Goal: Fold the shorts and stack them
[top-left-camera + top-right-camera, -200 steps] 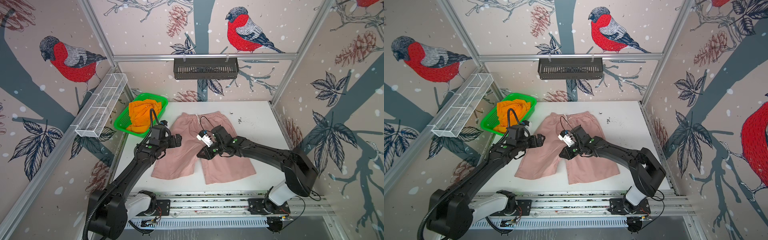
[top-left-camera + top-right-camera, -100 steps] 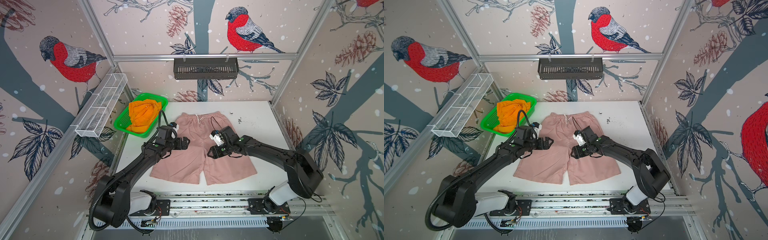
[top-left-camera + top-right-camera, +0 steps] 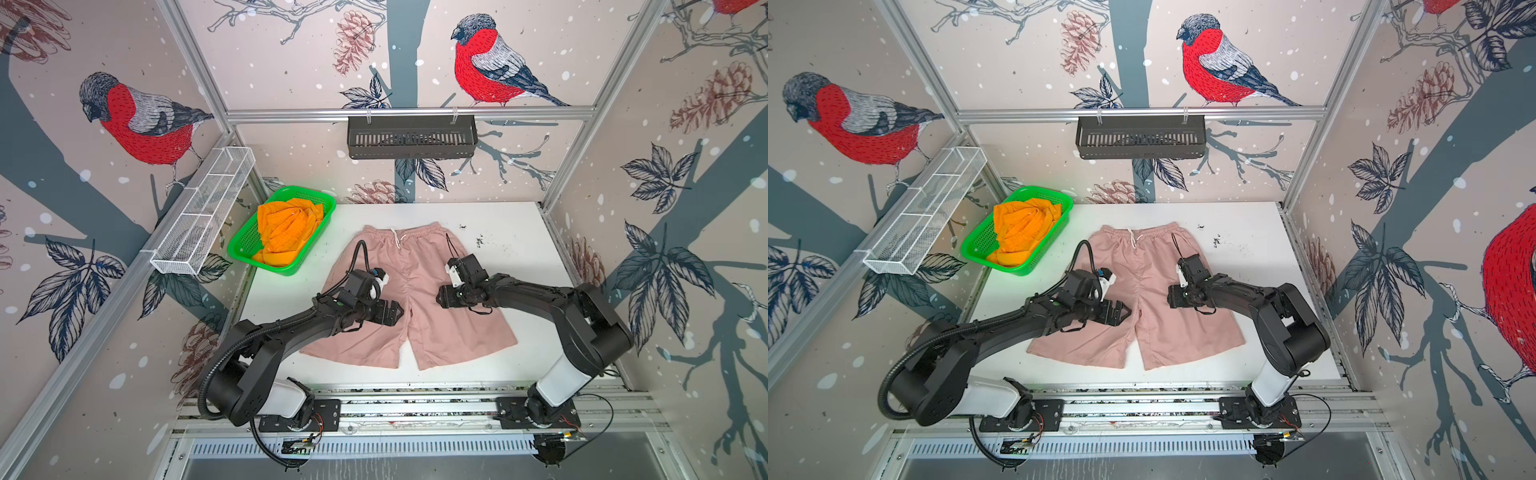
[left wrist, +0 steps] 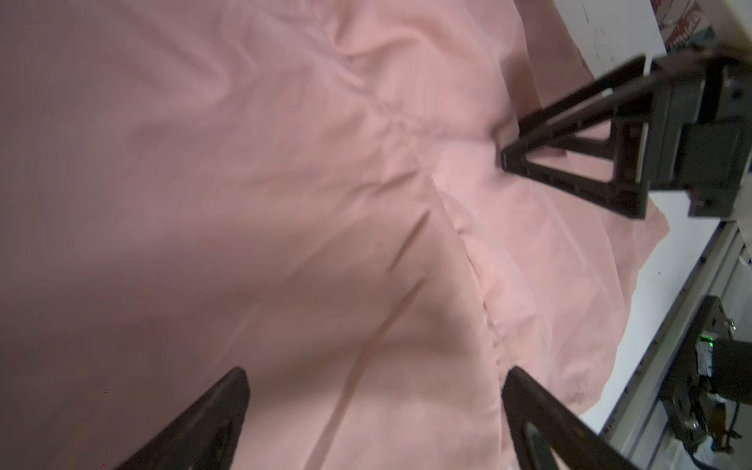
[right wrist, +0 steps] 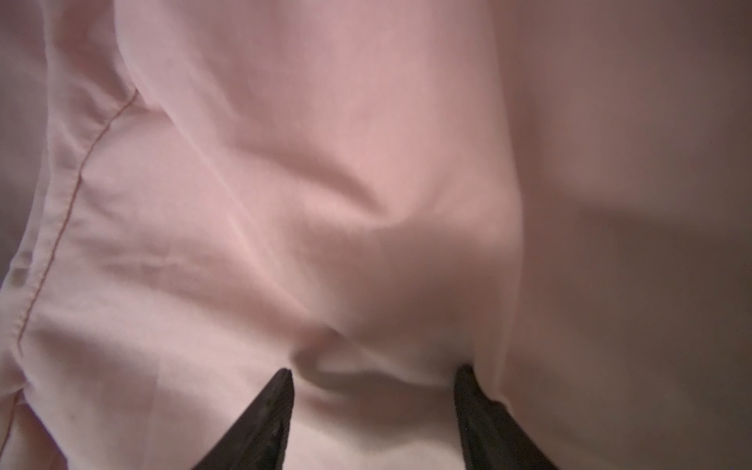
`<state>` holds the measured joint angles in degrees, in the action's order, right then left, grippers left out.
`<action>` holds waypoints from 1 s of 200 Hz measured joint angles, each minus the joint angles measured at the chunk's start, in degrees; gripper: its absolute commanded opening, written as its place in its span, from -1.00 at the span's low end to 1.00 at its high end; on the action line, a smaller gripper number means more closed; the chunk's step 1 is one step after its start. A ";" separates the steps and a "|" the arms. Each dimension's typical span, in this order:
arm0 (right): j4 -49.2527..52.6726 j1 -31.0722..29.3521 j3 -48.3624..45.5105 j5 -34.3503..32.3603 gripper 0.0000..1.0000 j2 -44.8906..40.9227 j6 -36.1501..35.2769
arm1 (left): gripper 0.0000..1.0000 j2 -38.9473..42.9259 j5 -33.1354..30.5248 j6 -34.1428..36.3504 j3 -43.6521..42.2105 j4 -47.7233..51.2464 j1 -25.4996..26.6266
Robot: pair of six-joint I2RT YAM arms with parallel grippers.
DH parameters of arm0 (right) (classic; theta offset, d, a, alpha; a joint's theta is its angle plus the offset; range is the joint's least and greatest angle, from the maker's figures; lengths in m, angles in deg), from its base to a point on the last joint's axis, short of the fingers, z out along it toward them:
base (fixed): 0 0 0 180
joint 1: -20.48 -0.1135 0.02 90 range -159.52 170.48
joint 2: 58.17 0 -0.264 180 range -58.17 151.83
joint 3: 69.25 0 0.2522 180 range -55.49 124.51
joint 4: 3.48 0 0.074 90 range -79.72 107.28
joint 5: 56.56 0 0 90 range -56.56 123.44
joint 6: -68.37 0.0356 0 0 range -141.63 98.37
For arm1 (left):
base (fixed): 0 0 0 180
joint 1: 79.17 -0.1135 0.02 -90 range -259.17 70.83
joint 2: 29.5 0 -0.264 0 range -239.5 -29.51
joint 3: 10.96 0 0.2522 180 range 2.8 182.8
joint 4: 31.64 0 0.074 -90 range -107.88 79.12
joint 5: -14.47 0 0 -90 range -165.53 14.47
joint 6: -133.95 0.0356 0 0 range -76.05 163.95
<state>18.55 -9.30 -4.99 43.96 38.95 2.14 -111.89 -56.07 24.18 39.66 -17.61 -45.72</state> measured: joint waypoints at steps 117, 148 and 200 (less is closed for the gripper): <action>-3.93 8.20 21.88 1.51 0.33 13.16 -6.23 | 0.95 -16.17 3.56 -5.70 15.58 -13.29 7.78; -1.38 8.31 17.35 1.53 0.37 3.93 -7.61 | 0.95 -11.89 -1.88 -5.70 20.79 -7.67 6.47; 6.34 -10.29 8.22 -2.32 0.41 -6.10 -5.33 | 0.95 2.49 -12.02 -5.27 20.02 2.10 -6.95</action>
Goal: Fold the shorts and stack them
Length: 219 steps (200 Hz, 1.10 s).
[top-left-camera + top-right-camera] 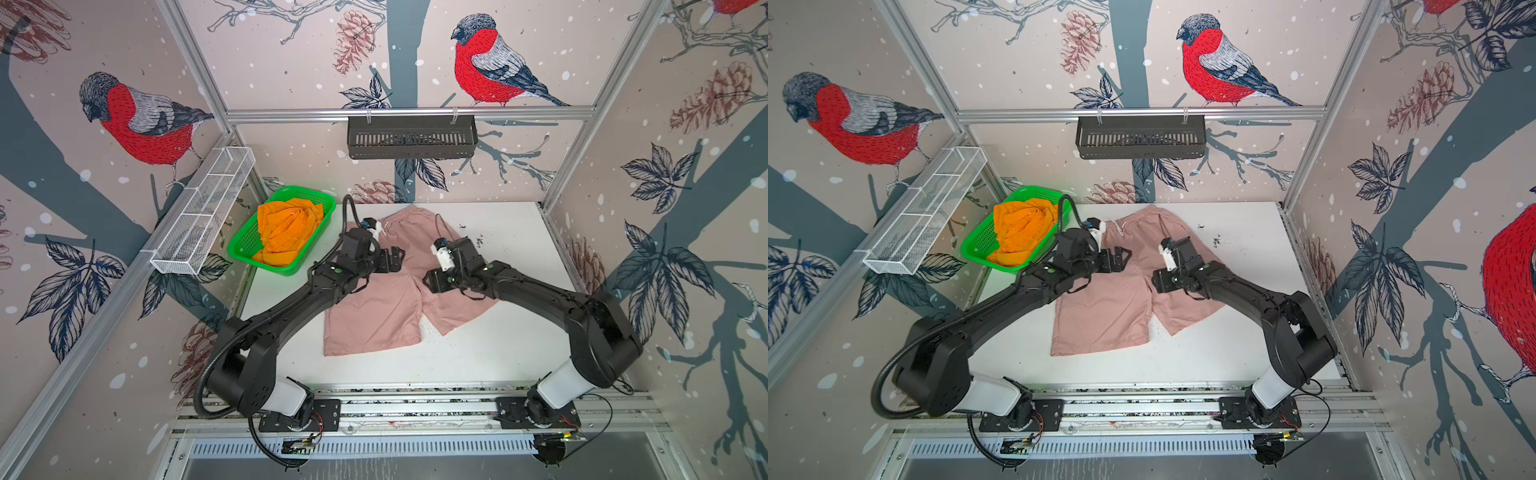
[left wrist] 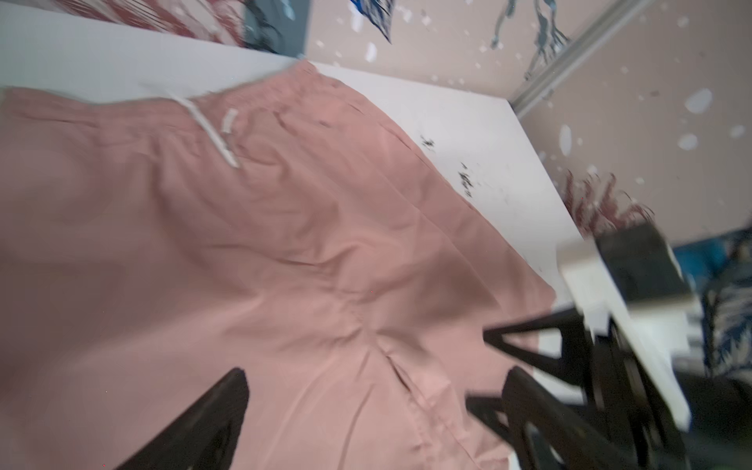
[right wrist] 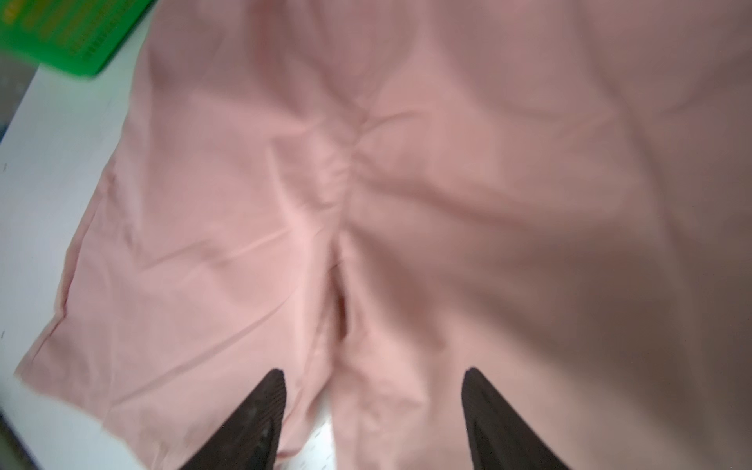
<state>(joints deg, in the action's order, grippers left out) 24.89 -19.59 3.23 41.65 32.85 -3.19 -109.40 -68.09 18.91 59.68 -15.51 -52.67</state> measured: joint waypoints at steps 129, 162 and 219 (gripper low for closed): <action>11.80 -14.84 -4.09 -16.87 0.13 6.80 9.64 | 0.96 8.79 -2.86 4.02 -2.78 4.74 -7.26; 12.85 -5.49 -8.59 -15.45 0.25 2.01 10.12 | 0.96 8.61 -2.71 4.09 -2.80 5.35 -7.28; 15.85 7.26 -8.94 -13.35 0.36 -10.08 10.05 | 0.96 2.27 2.71 7.74 -0.72 5.16 -6.60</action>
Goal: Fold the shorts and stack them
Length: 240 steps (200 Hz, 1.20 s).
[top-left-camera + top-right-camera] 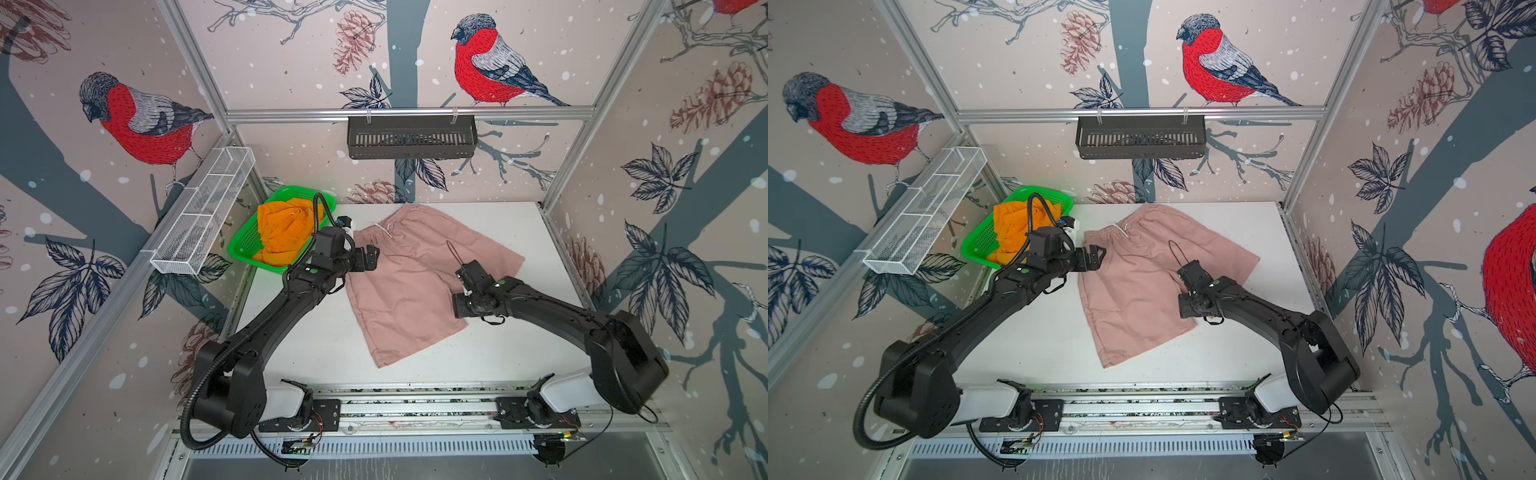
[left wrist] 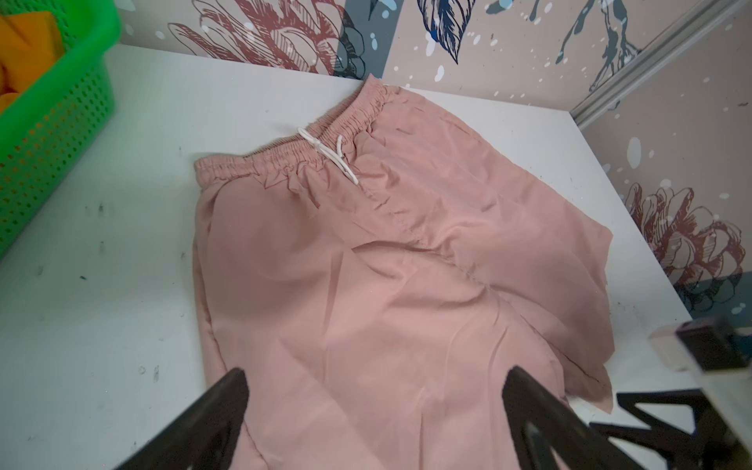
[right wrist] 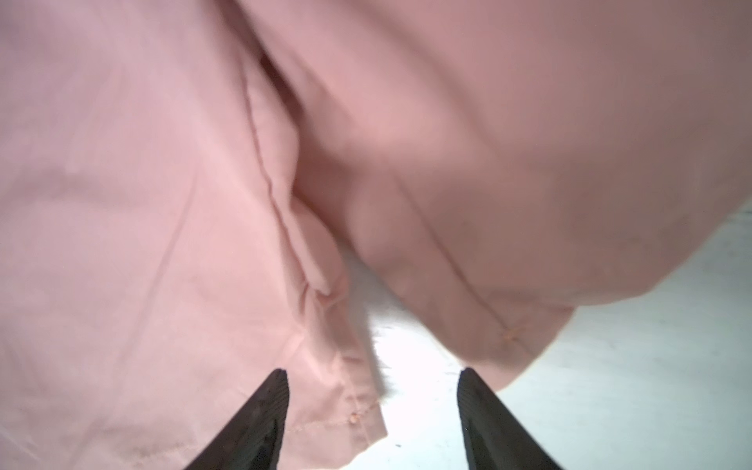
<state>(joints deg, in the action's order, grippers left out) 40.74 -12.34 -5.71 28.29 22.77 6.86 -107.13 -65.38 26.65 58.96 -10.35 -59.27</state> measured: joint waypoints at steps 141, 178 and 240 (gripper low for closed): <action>-19.61 -17.84 -3.50 11.21 0.23 11.43 3.61 | 0.96 -8.63 2.47 9.33 9.62 -8.35 -1.27; -23.10 -11.78 -11.54 12.76 0.26 4.83 6.05 | 0.96 -15.08 9.44 12.20 12.46 -9.09 -1.18; -18.67 -0.46 -17.29 13.99 0.35 -5.35 7.45 | 0.96 -29.59 15.34 16.50 23.26 -8.66 1.97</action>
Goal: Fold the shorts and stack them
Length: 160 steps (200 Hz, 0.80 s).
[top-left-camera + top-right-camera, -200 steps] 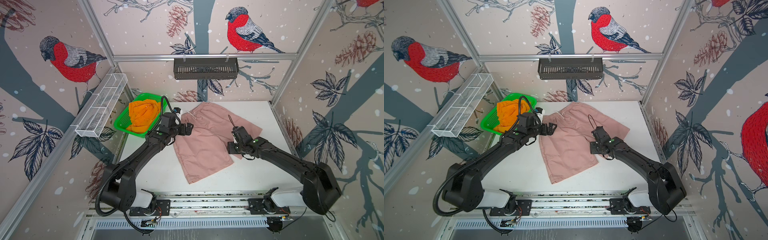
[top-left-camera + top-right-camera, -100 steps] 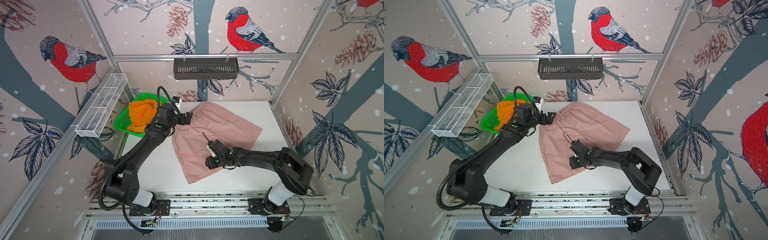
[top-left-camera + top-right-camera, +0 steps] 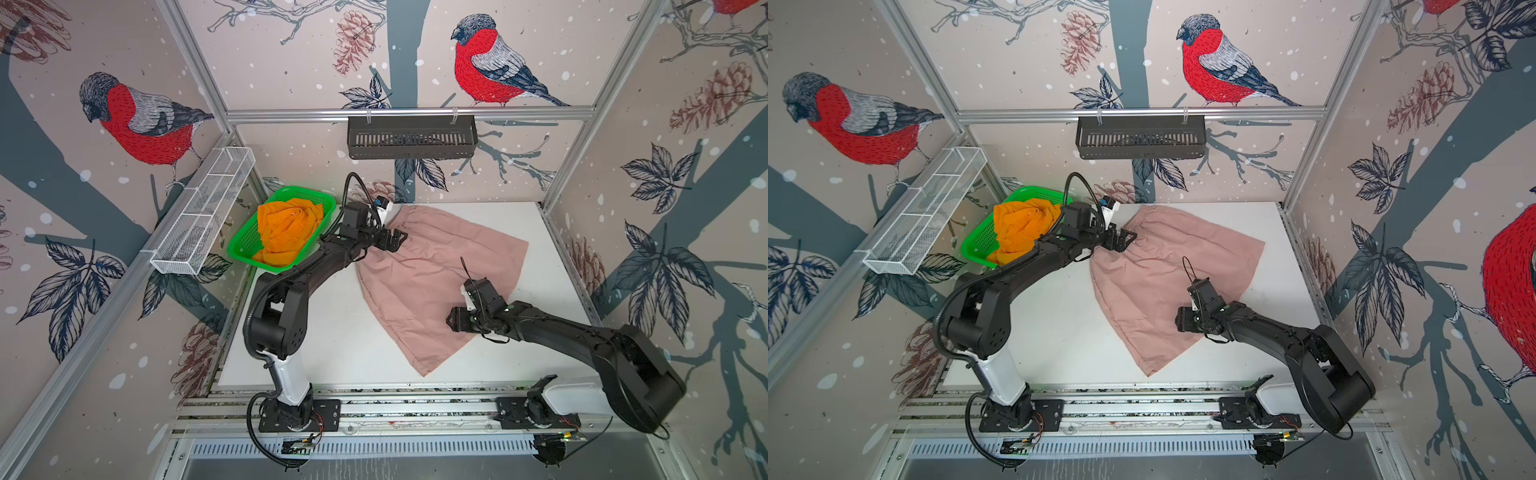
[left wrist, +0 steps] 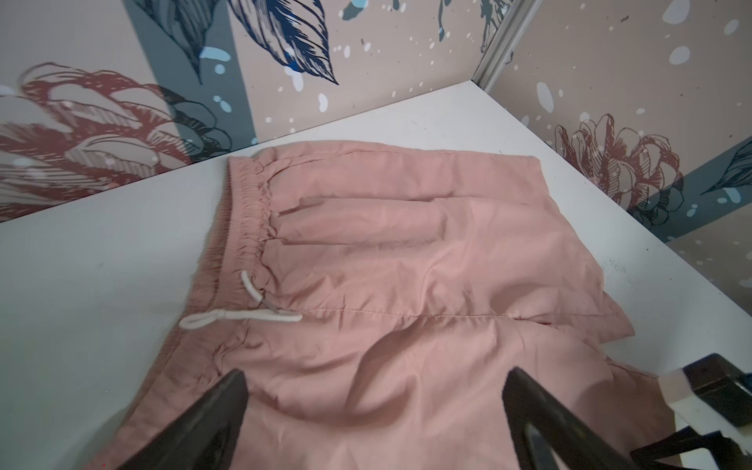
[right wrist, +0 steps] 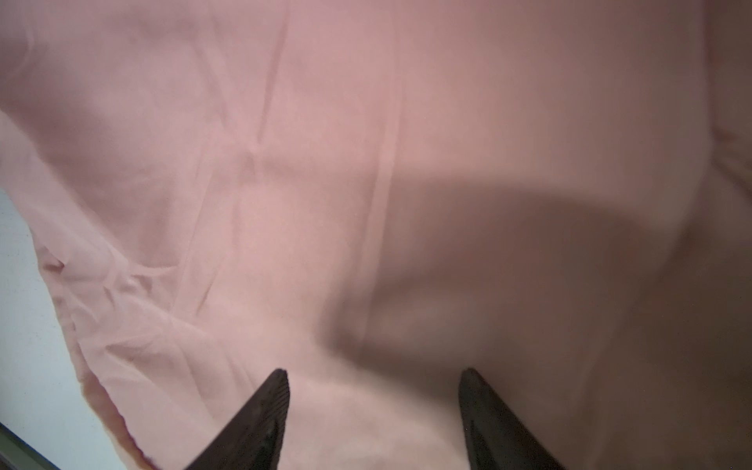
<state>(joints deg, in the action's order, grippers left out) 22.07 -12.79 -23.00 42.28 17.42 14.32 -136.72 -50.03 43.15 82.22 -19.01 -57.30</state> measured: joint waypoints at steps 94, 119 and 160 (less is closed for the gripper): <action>-1.86 2.14 -1.79 1.31 0.38 -1.46 -0.22 | 0.96 -23.06 4.04 1.16 19.19 1.70 2.05; -3.21 4.04 -2.73 1.14 0.38 -0.90 -0.17 | 0.95 -24.79 2.78 -0.81 19.02 1.27 0.74; -7.98 7.87 -2.73 1.36 0.38 1.36 -0.39 | 0.95 -22.51 -0.92 -3.89 11.78 -0.39 -1.57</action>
<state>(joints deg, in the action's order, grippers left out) 14.09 -4.93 -25.73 43.64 18.77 13.92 -159.24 -50.95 39.26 94.00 -19.40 -58.88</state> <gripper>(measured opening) 0.693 0.977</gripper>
